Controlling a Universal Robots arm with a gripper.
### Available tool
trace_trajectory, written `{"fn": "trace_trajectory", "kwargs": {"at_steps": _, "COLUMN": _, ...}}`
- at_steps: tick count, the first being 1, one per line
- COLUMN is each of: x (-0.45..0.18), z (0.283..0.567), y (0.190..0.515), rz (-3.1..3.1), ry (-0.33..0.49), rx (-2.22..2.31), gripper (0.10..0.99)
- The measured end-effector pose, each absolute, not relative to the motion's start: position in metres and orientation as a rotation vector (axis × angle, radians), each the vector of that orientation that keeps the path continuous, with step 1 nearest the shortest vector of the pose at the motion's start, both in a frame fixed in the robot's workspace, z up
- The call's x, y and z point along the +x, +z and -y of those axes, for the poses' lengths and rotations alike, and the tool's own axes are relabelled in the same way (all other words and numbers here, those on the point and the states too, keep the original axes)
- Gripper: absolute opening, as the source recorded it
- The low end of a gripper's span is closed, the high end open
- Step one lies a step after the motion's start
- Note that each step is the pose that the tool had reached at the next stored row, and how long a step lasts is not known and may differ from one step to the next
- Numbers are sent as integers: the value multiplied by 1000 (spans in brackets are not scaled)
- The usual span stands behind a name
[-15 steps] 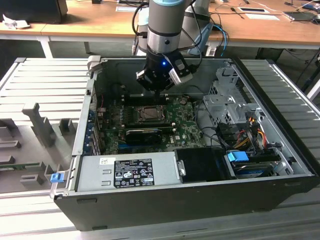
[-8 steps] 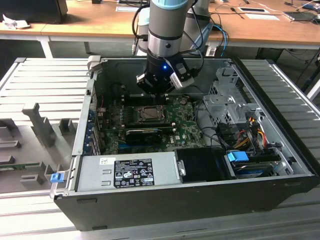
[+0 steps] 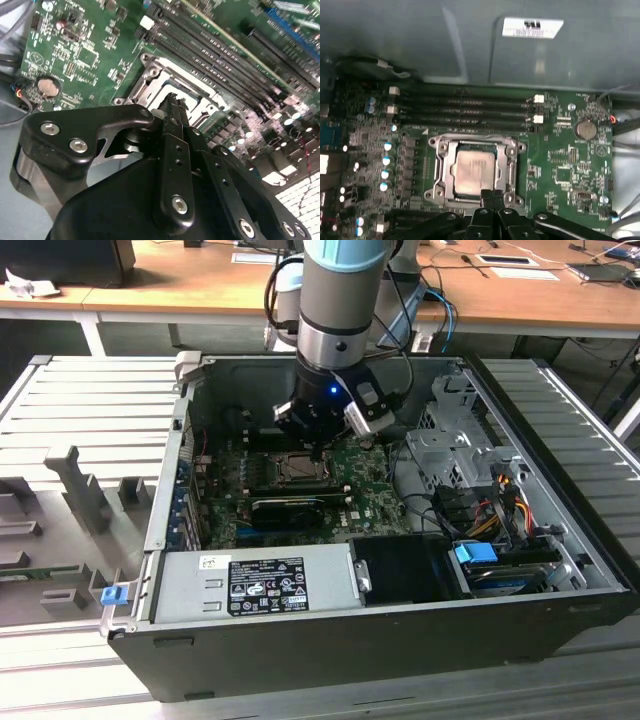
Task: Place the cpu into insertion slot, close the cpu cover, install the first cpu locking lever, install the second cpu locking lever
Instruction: 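Install the second cpu locking lever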
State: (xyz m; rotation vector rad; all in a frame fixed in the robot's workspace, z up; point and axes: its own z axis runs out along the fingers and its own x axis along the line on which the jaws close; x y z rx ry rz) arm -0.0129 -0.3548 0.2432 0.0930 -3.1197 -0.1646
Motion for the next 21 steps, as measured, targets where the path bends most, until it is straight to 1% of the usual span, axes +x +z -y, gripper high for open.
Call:
{"fn": "trace_trajectory", "kwargs": {"at_steps": 1, "x": -13, "z": 359, "y": 243, "rz": 3120, "ry": -166, "rx": 93, "gripper": 106}}
{"fn": "trace_trajectory", "kwargs": {"at_steps": 3, "x": -13, "z": 364, "y": 242, "rz": 3117, "ry": -197, "rx": 102, "gripper": 106}}
{"fn": "trace_trajectory", "kwargs": {"at_steps": 9, "x": -15, "z": 382, "y": 239, "rz": 3116, "ry": -199, "rx": 115, "gripper": 106}}
{"fn": "trace_trajectory", "kwargs": {"at_steps": 14, "x": -48, "z": 387, "y": 236, "rz": 3115, "ry": -202, "rx": 131, "gripper": 106}}
{"fn": "trace_trajectory", "kwargs": {"at_steps": 16, "x": -51, "z": 387, "y": 230, "rz": 3112, "ry": -218, "rx": 157, "gripper": 106}}
{"fn": "trace_trajectory", "kwargs": {"at_steps": 17, "x": -52, "z": 387, "y": 229, "rz": 3109, "ry": -271, "rx": 159, "gripper": 106}}
{"fn": "trace_trajectory", "kwargs": {"at_steps": 21, "x": -58, "z": 394, "y": 227, "rz": 3108, "ry": -297, "rx": 159, "gripper": 106}}
